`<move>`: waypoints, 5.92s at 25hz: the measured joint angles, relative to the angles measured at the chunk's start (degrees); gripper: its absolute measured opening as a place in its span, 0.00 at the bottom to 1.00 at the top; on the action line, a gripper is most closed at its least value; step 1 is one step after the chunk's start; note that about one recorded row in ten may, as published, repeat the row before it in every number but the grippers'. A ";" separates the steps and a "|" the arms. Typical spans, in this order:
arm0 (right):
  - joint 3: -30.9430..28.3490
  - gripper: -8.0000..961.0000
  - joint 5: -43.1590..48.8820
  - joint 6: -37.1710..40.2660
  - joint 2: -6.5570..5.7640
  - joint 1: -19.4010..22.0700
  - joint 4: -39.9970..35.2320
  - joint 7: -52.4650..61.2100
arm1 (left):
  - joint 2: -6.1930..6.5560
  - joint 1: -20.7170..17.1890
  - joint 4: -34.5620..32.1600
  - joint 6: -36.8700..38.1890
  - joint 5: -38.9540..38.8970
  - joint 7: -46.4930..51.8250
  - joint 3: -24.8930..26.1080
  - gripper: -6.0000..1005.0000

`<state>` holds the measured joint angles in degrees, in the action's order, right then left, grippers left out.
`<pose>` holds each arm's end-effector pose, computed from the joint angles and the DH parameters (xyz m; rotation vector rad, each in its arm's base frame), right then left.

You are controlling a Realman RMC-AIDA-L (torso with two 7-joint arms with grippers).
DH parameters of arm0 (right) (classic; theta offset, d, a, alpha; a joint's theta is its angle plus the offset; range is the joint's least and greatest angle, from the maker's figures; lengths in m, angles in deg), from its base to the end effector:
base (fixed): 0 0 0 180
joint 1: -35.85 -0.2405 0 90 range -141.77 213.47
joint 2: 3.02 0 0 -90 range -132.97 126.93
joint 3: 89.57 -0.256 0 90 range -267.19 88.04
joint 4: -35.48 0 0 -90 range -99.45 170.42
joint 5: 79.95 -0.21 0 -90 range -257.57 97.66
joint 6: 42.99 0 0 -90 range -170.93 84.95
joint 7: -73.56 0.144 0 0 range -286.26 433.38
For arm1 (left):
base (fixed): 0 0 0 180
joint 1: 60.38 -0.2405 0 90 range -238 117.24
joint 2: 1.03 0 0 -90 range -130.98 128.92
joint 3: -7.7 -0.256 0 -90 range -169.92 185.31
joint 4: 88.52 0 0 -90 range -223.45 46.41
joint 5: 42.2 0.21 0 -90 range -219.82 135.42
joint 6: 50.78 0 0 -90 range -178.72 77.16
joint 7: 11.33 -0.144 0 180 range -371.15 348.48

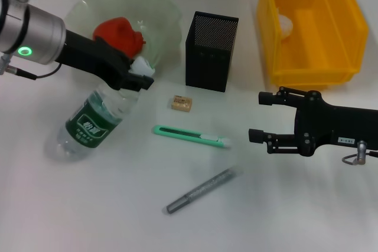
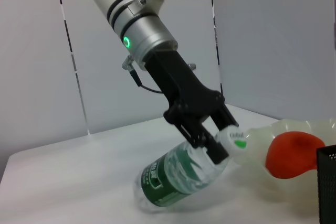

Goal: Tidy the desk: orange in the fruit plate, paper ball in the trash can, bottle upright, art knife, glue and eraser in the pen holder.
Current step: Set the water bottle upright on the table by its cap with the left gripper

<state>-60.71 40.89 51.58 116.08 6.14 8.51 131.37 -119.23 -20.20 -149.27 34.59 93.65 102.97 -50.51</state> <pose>0.2785 0.2968 -0.0195 -2.7471 0.3745 0.8031 -0.1899 0.3884 0.0174 -2.8007 -0.6341 0.0583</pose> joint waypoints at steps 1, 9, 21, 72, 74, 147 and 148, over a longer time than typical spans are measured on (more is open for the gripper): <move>-0.03 0.86 0.00 0.00 0.00 -0.01 0.00 0.00 | -0.01 -0.09 -0.04 0.14 -0.30 -0.35 0.35 0.44; -0.09 0.86 0.00 0.00 -0.01 -0.17 0.00 0.07 | 0.06 -1.36 -0.36 2.95 -3.75 -5.13 6.32 0.44; 0.23 0.86 0.00 0.00 -0.01 -0.11 0.00 0.25 | 0.45 -3.92 -2.71 5.12 -9.22 -8.26 8.45 0.44; 3.48 0.86 0.53 -2.46 -0.09 -0.35 0.00 0.35 | 0.33 -16.54 17.11 5.20 -32.26 -42.96 25.45 0.45; 3.48 0.86 0.53 -2.45 -0.09 -0.35 0.00 0.21 | 0.31 -16.51 18.19 4.88 -32.27 -43.93 26.58 0.45; 3.48 0.86 0.53 -2.90 -0.09 -0.53 0.00 0.41 | -0.10 -15.68 25.66 -1.44 -33.12 -52.57 29.47 0.47; 3.48 0.86 0.53 -2.90 -0.09 -0.53 0.00 0.41 | -0.10 -15.69 25.67 -1.43 -33.12 -52.57 29.47 0.47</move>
<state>-57.23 41.42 48.68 115.98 5.62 8.51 131.79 -119.33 -35.89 -123.60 33.16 60.53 50.40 -21.04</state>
